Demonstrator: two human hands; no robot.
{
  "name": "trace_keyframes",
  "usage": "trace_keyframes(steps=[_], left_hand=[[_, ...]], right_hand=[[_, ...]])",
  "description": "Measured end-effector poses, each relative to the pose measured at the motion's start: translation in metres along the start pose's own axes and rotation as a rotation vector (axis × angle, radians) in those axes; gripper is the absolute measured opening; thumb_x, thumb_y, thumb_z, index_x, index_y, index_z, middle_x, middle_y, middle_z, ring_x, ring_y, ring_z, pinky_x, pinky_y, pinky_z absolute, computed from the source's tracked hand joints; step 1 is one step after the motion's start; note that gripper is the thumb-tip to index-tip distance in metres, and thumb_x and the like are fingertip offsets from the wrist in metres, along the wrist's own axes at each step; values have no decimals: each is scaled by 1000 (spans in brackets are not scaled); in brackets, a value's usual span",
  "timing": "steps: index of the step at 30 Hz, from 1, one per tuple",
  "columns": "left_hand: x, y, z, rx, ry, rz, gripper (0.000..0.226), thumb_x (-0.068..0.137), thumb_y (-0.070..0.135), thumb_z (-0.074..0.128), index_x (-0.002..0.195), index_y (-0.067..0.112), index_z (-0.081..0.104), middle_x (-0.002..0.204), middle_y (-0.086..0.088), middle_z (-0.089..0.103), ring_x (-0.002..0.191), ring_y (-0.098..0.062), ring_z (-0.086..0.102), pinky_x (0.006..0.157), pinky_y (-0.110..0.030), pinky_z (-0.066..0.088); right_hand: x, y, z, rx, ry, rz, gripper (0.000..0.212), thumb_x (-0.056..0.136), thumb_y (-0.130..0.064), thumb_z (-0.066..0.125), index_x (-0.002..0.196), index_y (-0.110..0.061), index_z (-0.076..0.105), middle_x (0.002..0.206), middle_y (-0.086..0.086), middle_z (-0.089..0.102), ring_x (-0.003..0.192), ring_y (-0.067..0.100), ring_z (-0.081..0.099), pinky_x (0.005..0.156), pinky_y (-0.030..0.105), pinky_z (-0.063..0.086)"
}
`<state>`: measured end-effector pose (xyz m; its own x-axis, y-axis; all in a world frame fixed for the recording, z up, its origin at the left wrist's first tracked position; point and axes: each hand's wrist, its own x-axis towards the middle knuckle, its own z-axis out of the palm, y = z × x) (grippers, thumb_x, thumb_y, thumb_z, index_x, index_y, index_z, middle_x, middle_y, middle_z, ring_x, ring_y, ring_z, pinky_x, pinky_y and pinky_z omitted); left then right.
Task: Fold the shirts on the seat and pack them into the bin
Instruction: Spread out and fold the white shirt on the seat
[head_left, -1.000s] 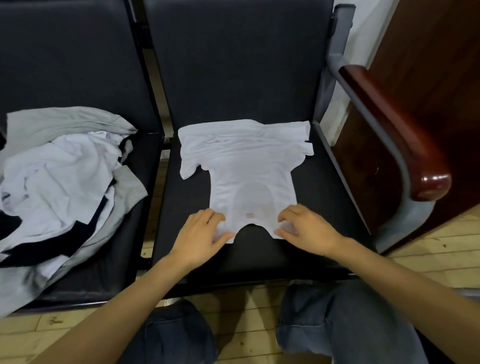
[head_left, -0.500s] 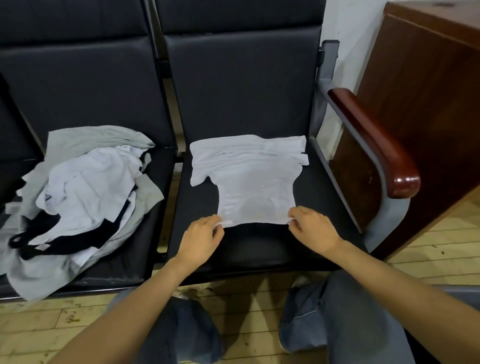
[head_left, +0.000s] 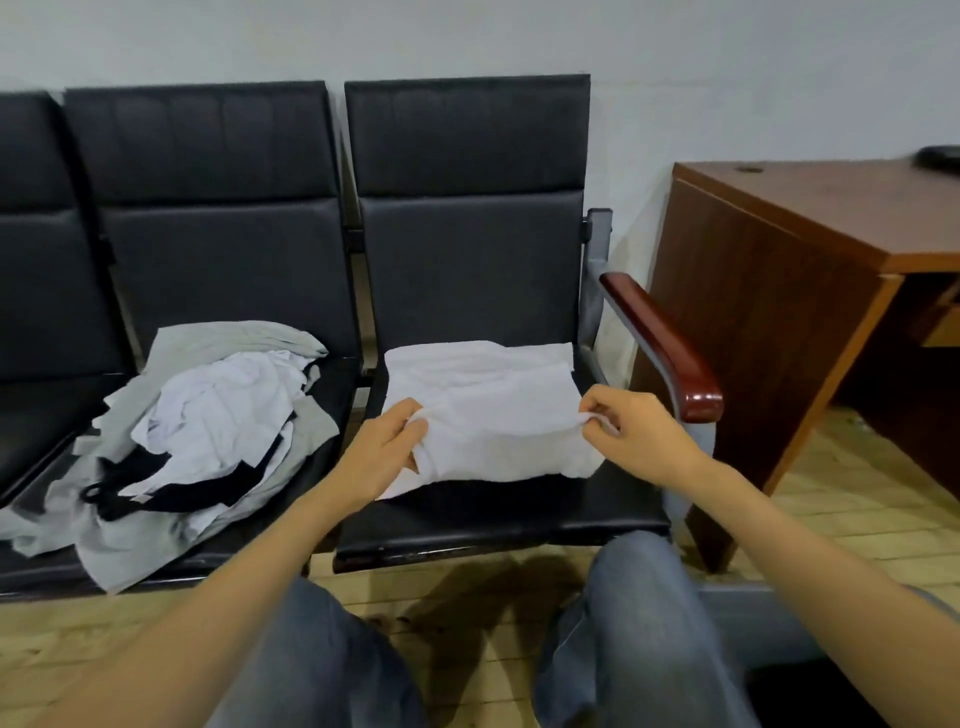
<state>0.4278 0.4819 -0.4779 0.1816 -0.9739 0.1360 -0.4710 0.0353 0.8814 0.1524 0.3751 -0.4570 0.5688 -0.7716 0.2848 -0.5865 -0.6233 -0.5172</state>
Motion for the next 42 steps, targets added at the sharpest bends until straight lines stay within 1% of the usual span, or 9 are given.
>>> trace_keyframes(steps=[4,7,11,18,24,31,36,39,42], left_hand=[[-17,20,-6,-44,-16,2,19,99,7,40,92,-8,49,80,-14,53,73,-22,57,61,-33,53],[-25,28,-12,-106,-47,1,24,95,12,45,92,-12,47,79,-15,50,67,-17,56,55,-26,51],[-21,24,-18,-128,-53,-39,25,96,16,46,93,-8,49,83,-17,52,73,-21,57,58,-26,53],[39,-8,-15,-3,165,-147,23,101,19,40,103,2,56,99,-13,62,90,-23,63,60,-22,53],[140,-29,-17,124,264,-151,18,100,17,43,107,11,60,97,-4,60,86,-20,60,78,-38,56],[266,-101,-9,132,237,-247,21,98,14,44,110,11,61,98,-4,61,94,-25,61,85,-42,54],[323,-173,15,234,247,-315,18,97,12,47,107,6,62,93,-4,58,86,-18,55,68,-27,47],[341,-210,30,330,243,-330,19,97,12,49,105,3,63,100,-10,64,89,-20,56,68,-19,37],[346,-239,43,452,215,-322,20,97,14,48,106,5,63,107,-14,64,101,-30,57,80,-31,45]], right_hand=[[-16,-15,-20,87,-15,-53,12,87,-6,58,83,-17,60,66,-11,56,57,6,50,54,15,38],[-20,-24,-29,171,-27,-82,18,87,-5,58,80,-22,60,73,-6,62,63,9,56,58,17,43],[-12,-25,-26,220,6,-51,12,89,-8,58,84,-17,62,79,-7,64,71,9,58,63,13,43],[49,5,7,182,13,131,6,95,-17,54,95,-17,60,83,-3,61,76,12,57,64,18,42],[149,32,27,200,37,211,11,96,-19,52,92,-17,62,83,-3,61,74,9,55,59,16,38],[263,89,81,186,21,289,11,93,-16,52,92,-13,62,80,-5,57,73,9,51,58,11,38],[310,148,157,137,-53,382,15,93,-8,47,99,-12,61,93,6,60,80,19,53,65,24,38],[322,180,197,130,-58,446,20,95,-8,45,105,-9,62,98,10,61,85,22,55,70,27,43],[324,203,224,106,-41,449,17,95,-10,48,104,-9,63,102,10,64,91,21,58,75,28,46]])
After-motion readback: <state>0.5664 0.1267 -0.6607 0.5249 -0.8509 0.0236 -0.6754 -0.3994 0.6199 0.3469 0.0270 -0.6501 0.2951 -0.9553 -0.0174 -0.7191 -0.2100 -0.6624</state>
